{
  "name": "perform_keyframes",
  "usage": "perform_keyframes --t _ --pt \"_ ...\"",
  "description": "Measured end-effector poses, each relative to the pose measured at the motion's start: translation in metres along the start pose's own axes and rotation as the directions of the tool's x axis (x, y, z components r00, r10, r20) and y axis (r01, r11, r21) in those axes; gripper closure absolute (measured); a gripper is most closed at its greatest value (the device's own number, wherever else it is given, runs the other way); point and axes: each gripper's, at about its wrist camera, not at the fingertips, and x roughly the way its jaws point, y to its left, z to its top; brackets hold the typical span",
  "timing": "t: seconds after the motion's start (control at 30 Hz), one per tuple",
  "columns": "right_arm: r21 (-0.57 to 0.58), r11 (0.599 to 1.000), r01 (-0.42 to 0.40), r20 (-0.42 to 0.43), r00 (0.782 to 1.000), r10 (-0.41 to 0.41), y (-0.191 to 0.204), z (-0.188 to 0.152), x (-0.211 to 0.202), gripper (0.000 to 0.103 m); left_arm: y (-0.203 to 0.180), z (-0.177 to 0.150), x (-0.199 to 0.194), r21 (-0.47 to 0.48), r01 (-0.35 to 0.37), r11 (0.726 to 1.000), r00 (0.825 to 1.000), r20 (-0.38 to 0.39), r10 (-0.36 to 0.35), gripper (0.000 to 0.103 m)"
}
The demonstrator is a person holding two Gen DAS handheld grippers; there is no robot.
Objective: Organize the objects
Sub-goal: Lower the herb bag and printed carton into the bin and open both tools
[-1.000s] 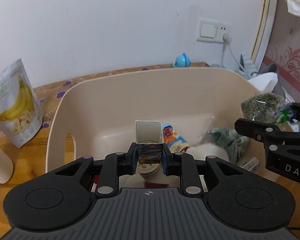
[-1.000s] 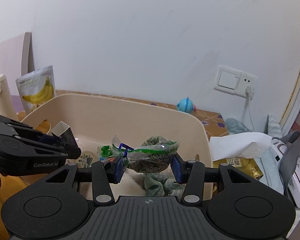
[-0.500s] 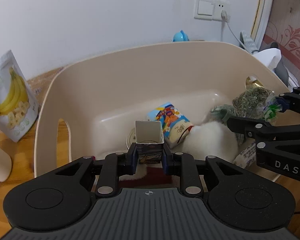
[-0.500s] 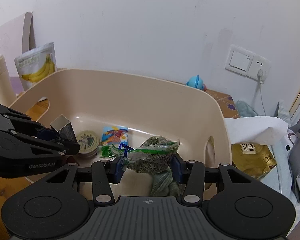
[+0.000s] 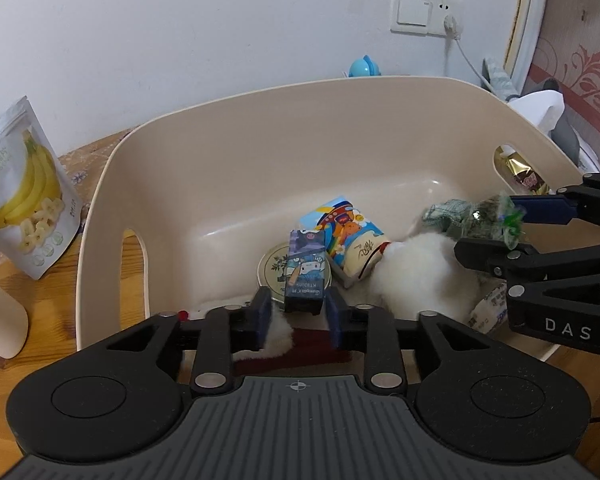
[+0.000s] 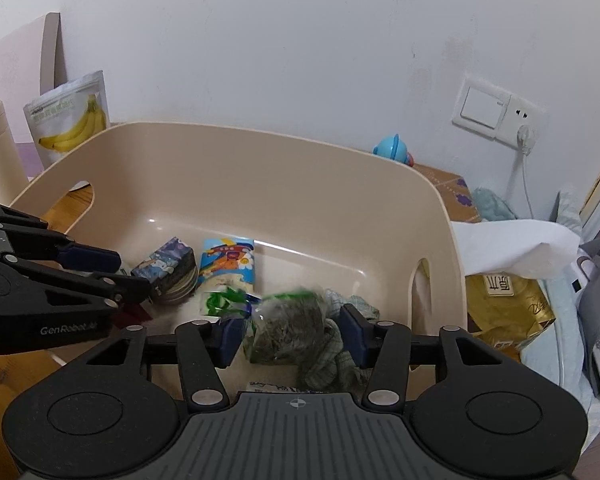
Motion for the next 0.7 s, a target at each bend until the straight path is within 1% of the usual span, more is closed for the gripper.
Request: perform_keyframes --t 0.03,0.07,0.1,0.13,0.17,0.3,0.33,0.37,0.4,0.5,0.7 --pt "-0.001 1.000 -0.002 0.005 1.000 0.002 0.000 0.000 -0.002 0.041 0.000 0.000 -0.002 0.000 -0.005 1.000 1.000 0.007 0.005 0.053" --pt "-0.003 1.000 0.001 0.011 1.000 -0.001 0.001 0.000 -0.004 0.036 -0.001 0.000 -0.004 -0.001 -0.011 1.000 1.000 0.017 0.011 0.046" --pt "-0.005 1.000 0.014 0.020 1.000 -0.014 0.001 0.000 -0.007 0.031 -0.001 0.000 -0.007 -0.003 -0.017 1.000 0.999 0.030 0.017 0.035" --pt "-0.006 1.000 0.029 0.028 0.999 -0.029 0.001 0.000 -0.009 0.025 0.000 0.000 -0.009 -0.006 -0.019 1.000 0.999 0.041 0.020 0.031" --pt "-0.005 0.999 0.040 0.035 0.999 -0.039 0.000 0.000 -0.011 0.024 0.000 0.001 -0.011 -0.008 -0.015 1.000 0.999 0.045 0.015 0.031" --pt "0.003 0.999 0.037 0.056 0.998 -0.037 -0.001 -0.001 -0.023 0.023 0.000 0.001 -0.016 -0.010 -0.018 1.000 0.998 0.056 0.019 0.031" --pt "0.004 0.999 0.041 0.062 0.997 -0.041 -0.002 -0.001 -0.025 0.022 0.000 0.001 -0.017 -0.013 -0.019 1.000 0.998 0.059 0.020 0.030" --pt "0.006 0.999 0.044 0.069 0.997 -0.045 -0.002 -0.002 -0.029 0.018 -0.001 0.000 -0.019 -0.017 -0.020 1.000 0.998 0.065 0.022 0.030" --pt "0.010 0.999 0.044 0.078 0.996 -0.045 -0.003 -0.003 -0.032 0.016 -0.001 0.000 -0.022 -0.021 -0.021 1.000 0.997 0.075 0.023 0.030" --pt "0.027 0.999 0.040 0.099 0.994 -0.042 -0.007 -0.004 -0.043 0.015 -0.001 0.000 -0.031 -0.036 -0.031 0.999 0.993 0.109 0.034 0.022" --pt "0.050 0.998 0.028 0.140 0.990 -0.035 -0.014 -0.011 -0.065 0.010 -0.001 -0.003 -0.056 -0.065 -0.040 0.997 0.980 0.192 0.052 0.019"
